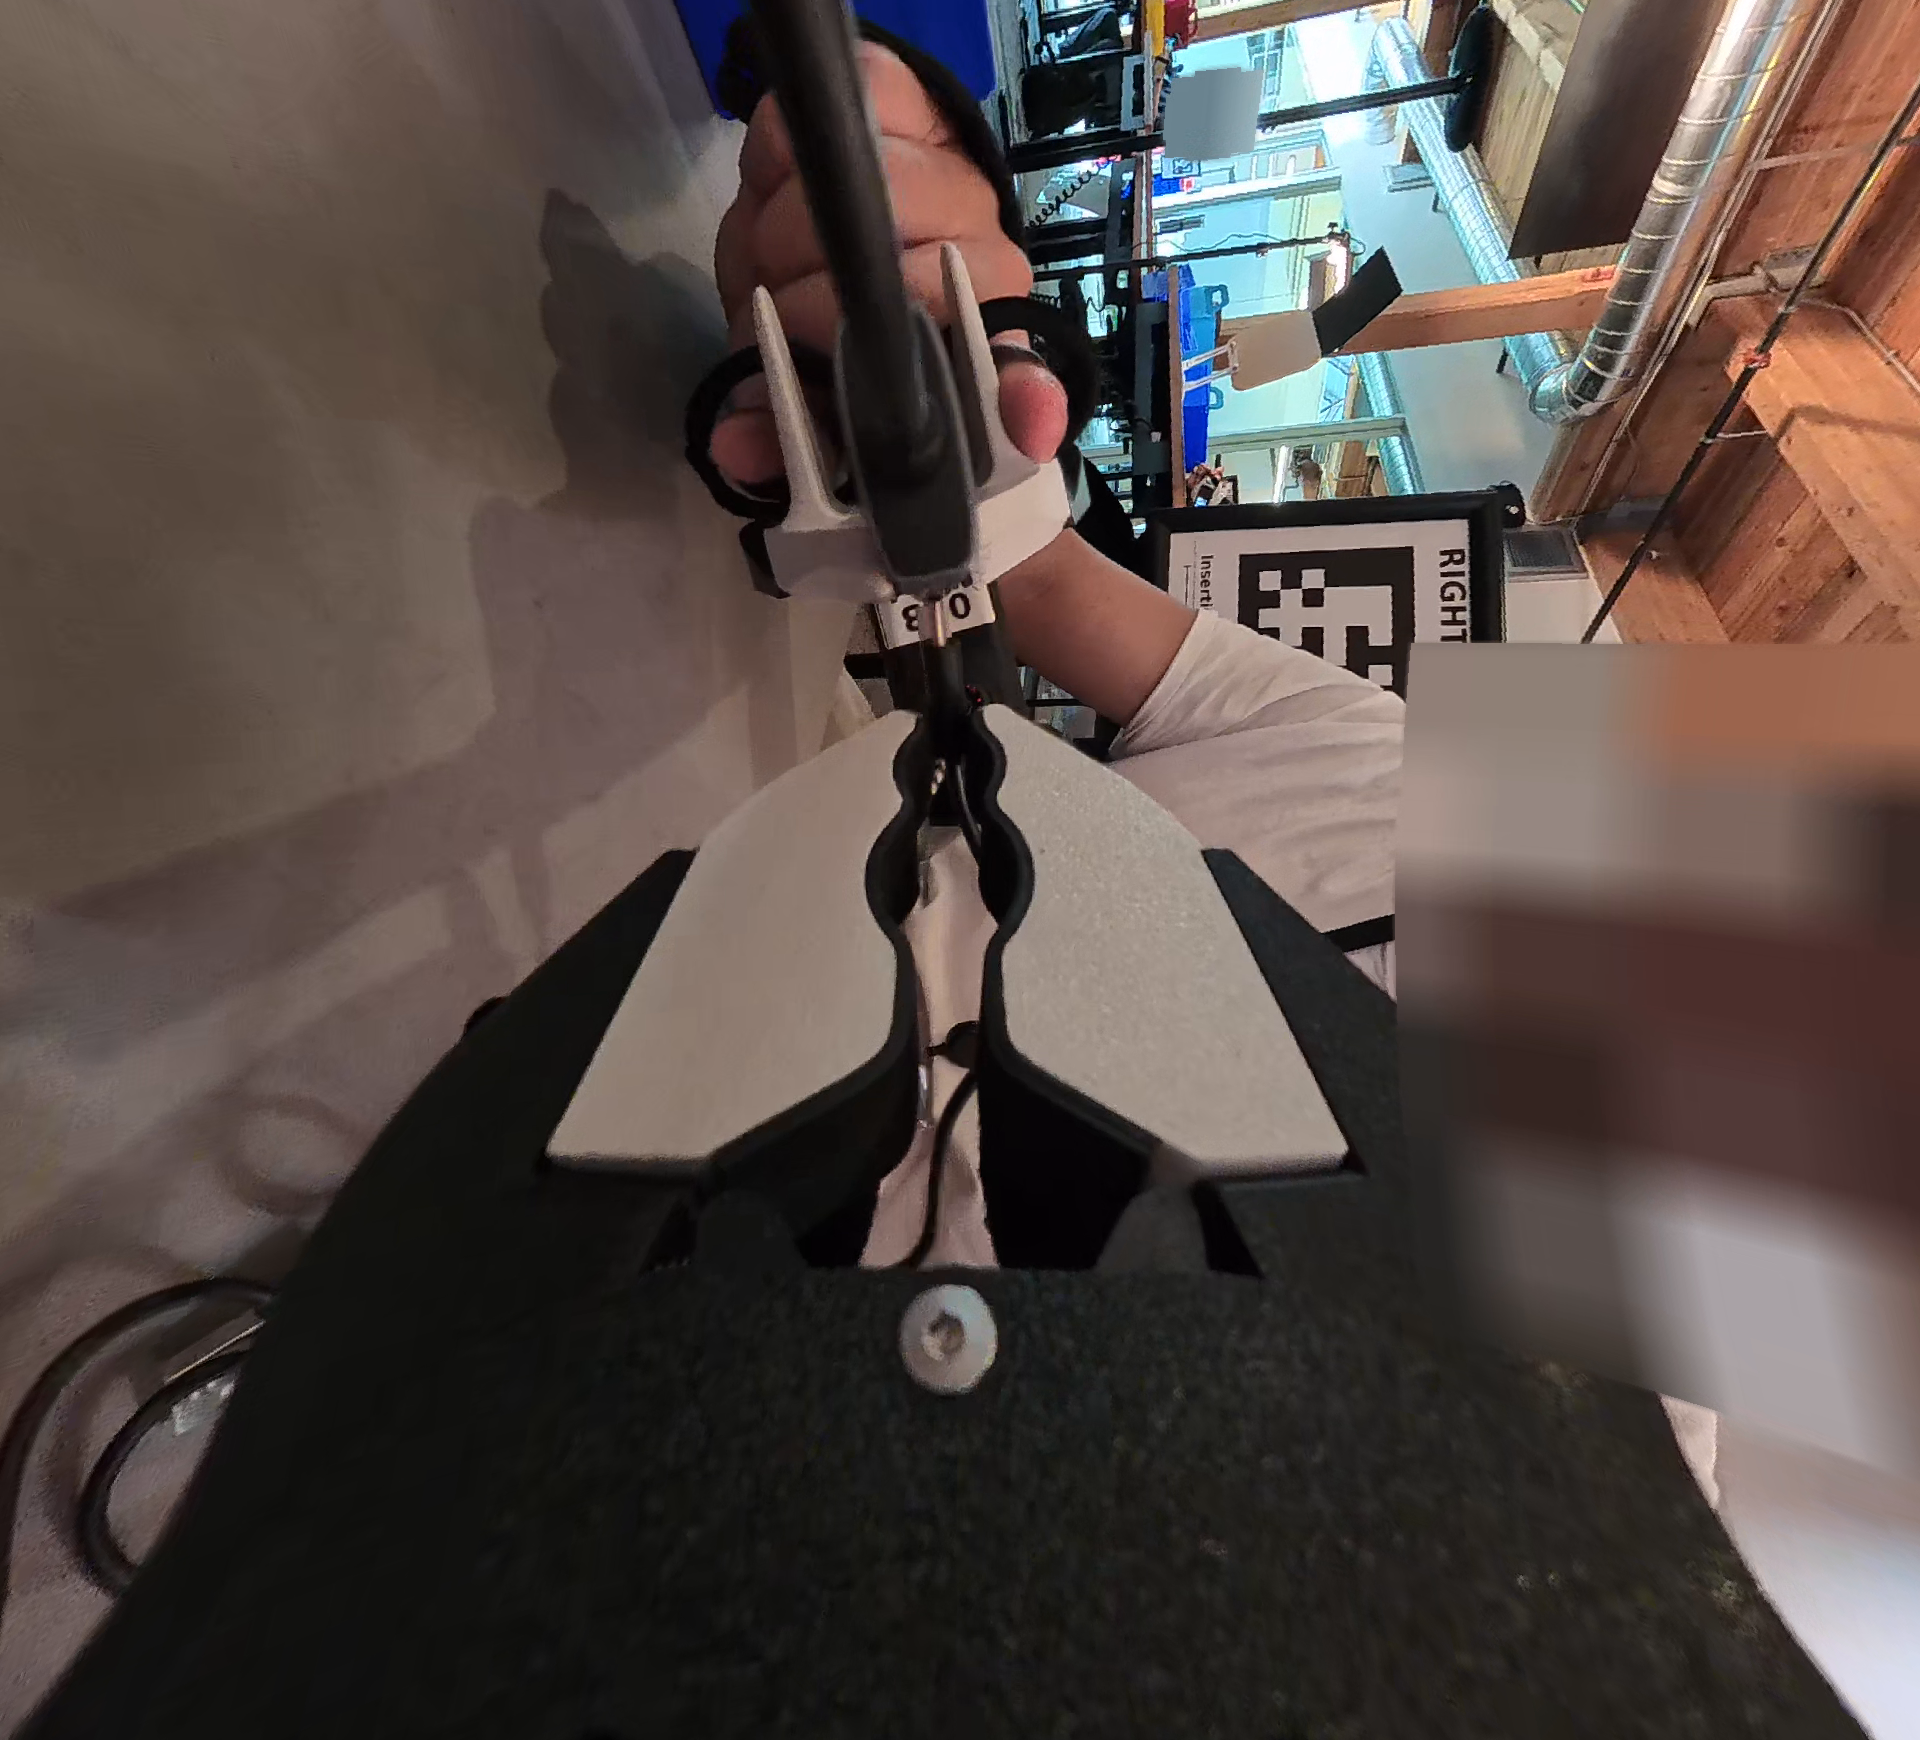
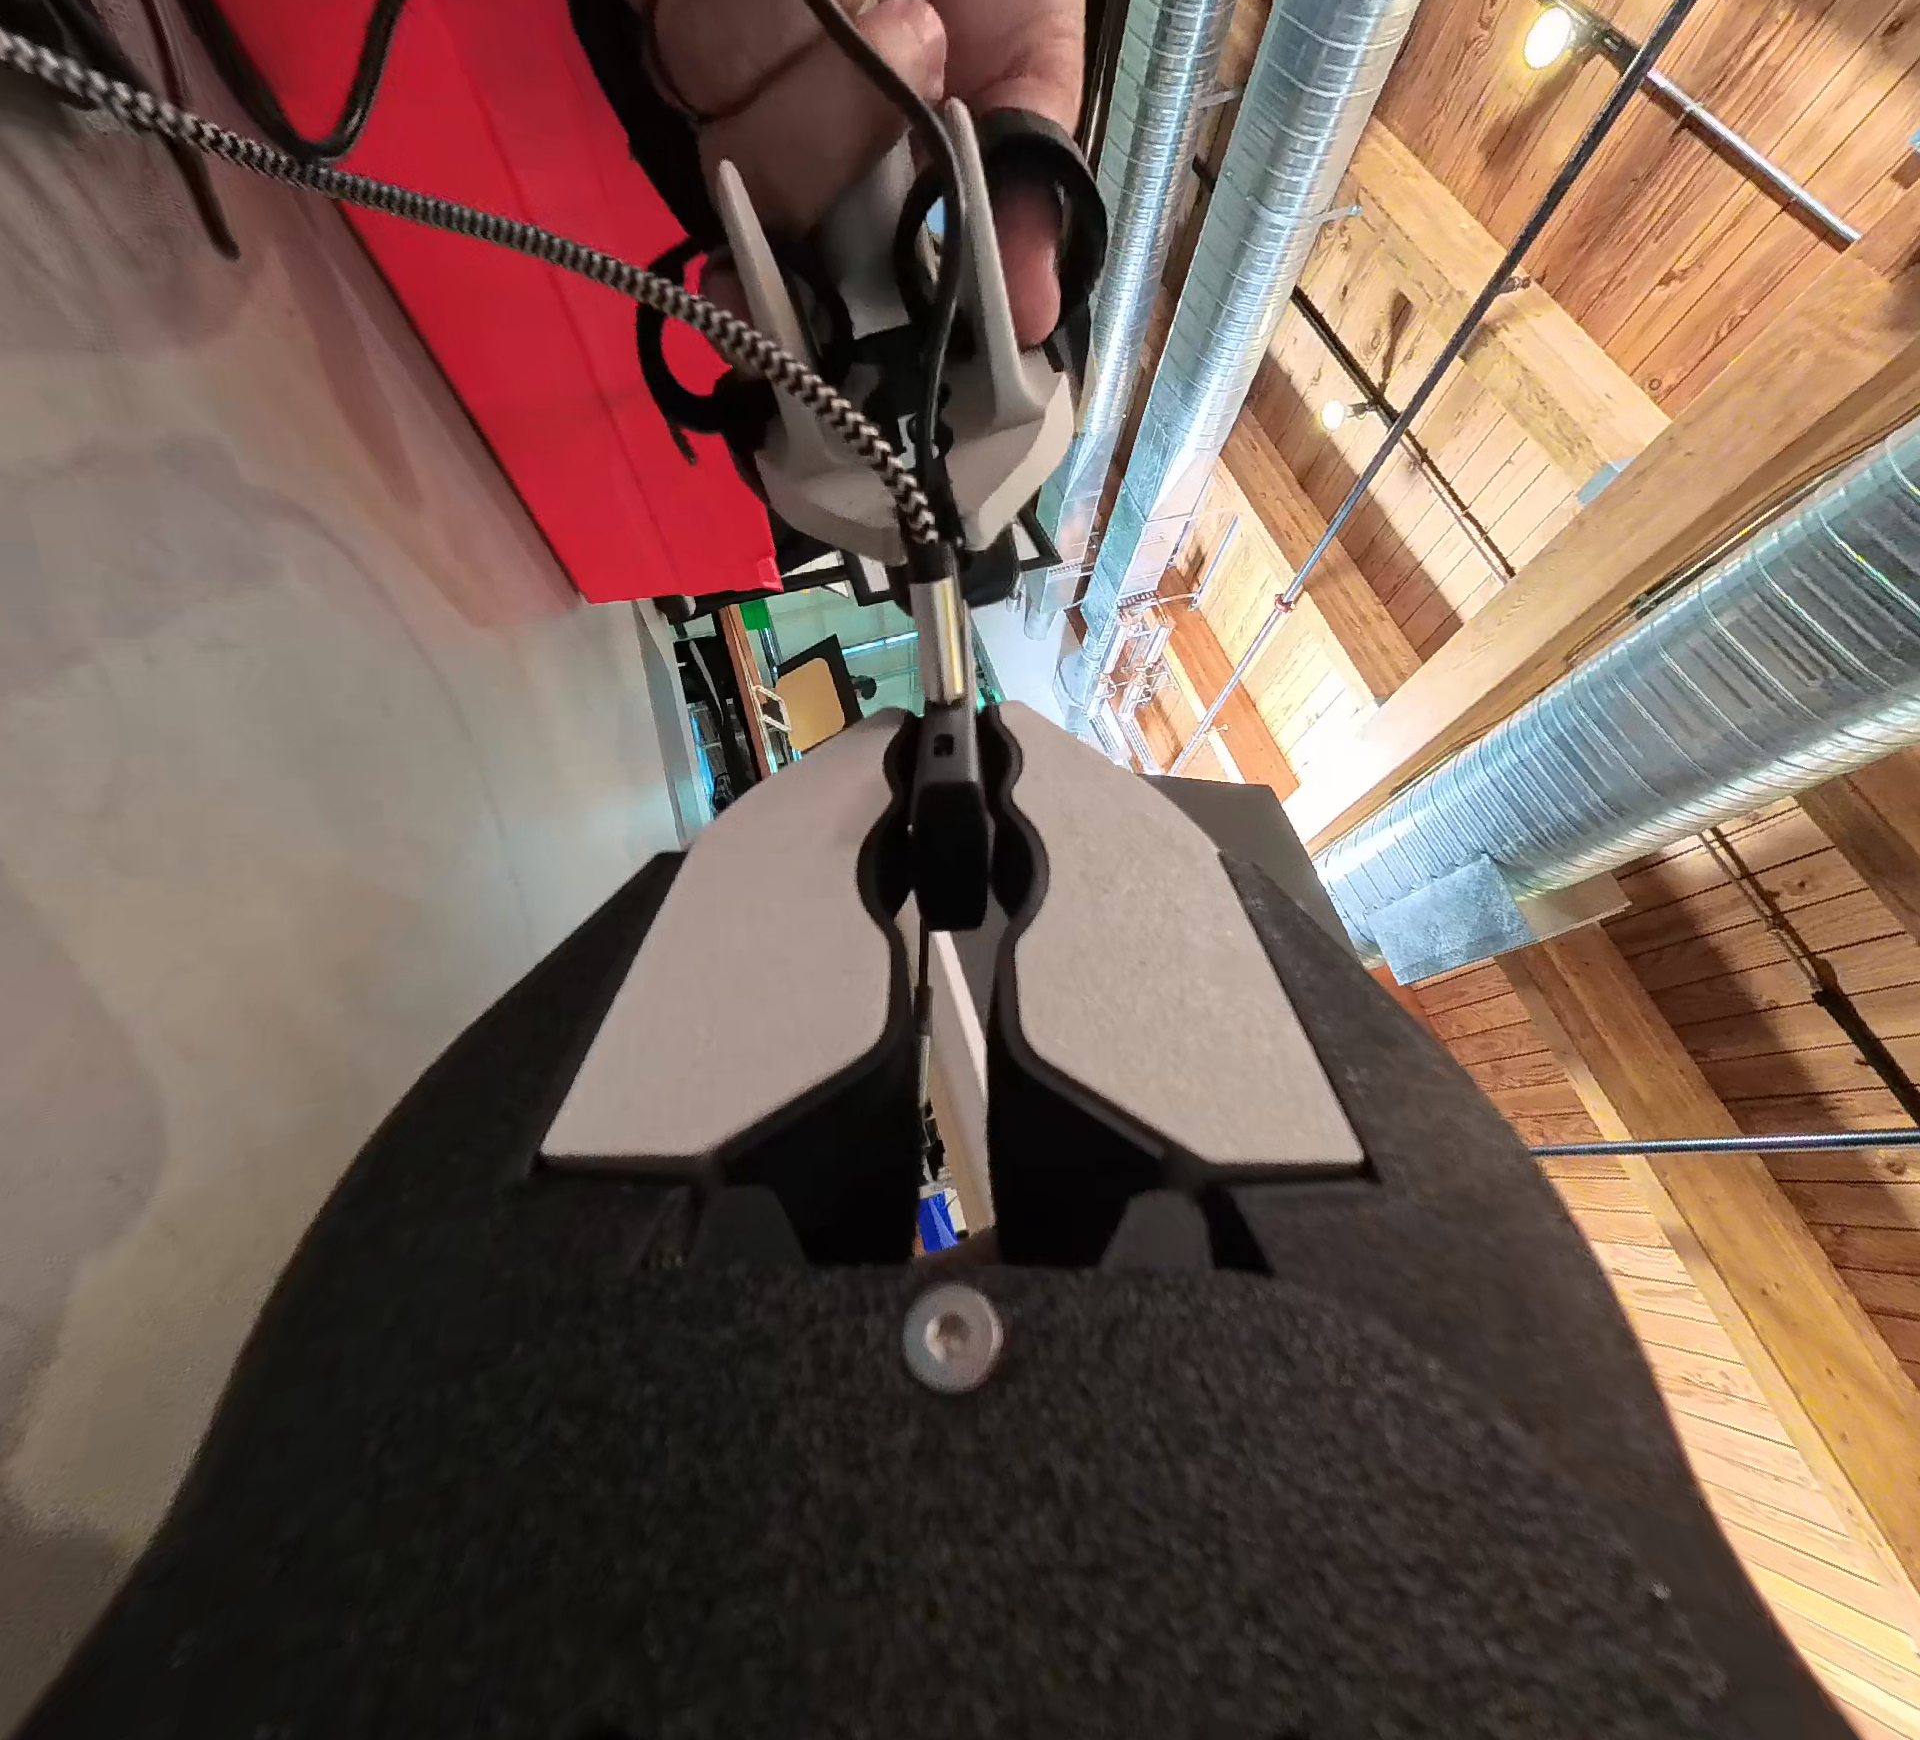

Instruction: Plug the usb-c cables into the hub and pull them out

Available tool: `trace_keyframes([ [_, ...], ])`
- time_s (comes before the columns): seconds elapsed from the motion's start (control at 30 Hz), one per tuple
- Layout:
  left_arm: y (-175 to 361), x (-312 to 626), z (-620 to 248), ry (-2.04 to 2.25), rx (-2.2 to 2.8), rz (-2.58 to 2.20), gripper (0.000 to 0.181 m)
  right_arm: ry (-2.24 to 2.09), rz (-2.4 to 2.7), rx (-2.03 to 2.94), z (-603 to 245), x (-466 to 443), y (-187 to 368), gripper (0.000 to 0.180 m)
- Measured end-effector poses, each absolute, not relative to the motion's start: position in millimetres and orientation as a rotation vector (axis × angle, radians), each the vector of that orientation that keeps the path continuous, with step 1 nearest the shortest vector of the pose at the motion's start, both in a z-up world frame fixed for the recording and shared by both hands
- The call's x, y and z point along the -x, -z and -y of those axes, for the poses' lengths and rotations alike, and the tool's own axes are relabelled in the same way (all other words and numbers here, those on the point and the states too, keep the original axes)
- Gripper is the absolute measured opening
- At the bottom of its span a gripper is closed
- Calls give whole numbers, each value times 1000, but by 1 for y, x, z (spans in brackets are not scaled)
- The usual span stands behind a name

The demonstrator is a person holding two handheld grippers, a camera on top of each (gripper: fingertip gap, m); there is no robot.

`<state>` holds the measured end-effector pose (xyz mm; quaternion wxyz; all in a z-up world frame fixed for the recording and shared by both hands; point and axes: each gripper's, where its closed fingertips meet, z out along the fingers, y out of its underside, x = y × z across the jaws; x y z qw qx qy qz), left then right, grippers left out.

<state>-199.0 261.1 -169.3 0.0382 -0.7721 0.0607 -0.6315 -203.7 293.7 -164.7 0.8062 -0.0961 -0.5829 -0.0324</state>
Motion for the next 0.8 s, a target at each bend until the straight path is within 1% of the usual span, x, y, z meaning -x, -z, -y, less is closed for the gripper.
trace_keyframes([
  [0.3,171,199,-264,1897,2399,-203,5,62,1257,207,-292,205,167,10],
  [0.4,175,199,-267,1775,2426,-250,5,56,1268,228,-295,205,169,10],
  [0.57,173,204,-281,1330,2368,-378,8,35,1280,303,-307,208,170,10],
  [0.67,173,213,-282,969,2295,-494,19,17,1316,348,-313,210,177,10],
  [0.73,173,218,-279,771,2243,-549,23,-10,1327,379,-316,210,179,10],
  [0.8,176,218,-274,633,2200,-590,23,-17,1338,388,-317,210,181,10],
])
